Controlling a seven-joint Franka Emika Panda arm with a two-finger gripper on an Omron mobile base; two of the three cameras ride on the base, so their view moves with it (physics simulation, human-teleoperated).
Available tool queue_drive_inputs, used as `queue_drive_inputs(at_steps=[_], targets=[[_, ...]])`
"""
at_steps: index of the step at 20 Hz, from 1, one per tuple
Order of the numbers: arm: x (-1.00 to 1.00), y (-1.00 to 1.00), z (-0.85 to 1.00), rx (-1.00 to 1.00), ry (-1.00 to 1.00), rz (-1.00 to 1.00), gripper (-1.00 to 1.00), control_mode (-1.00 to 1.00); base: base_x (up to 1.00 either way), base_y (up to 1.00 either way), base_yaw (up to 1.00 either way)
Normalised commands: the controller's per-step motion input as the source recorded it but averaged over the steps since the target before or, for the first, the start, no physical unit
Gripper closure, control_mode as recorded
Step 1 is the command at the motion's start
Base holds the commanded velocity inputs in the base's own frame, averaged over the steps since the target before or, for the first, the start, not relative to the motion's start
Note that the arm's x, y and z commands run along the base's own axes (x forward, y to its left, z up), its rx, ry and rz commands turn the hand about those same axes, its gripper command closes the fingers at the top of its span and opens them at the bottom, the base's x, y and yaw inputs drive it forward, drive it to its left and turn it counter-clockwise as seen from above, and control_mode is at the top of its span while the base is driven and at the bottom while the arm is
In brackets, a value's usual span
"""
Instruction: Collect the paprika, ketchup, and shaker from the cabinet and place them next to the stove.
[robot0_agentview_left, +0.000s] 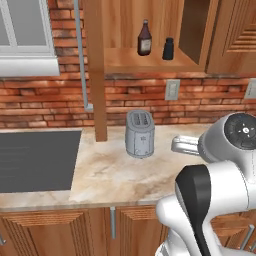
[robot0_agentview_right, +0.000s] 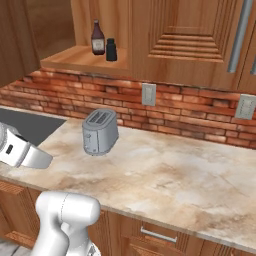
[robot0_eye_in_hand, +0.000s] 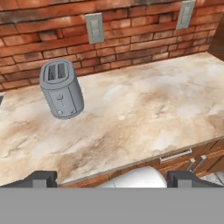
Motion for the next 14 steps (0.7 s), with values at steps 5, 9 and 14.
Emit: queue_drive_inputs(at_steps=[5, 9, 14], targets=[[0.00, 0.00, 0.00, 0.00, 0.00, 0.00, -1.00, 1.00, 0.59, 0.35, -0.15], [0.63, 0.14, 0.16, 0.05, -0.01, -0.01, -1.00, -1.00, 0.00, 0.00, 0.00], [0.49, 0.00, 0.47, 0.04, -0.14, 0.06, -1.00, -1.00, 0.00, 0.00, 0.00]])
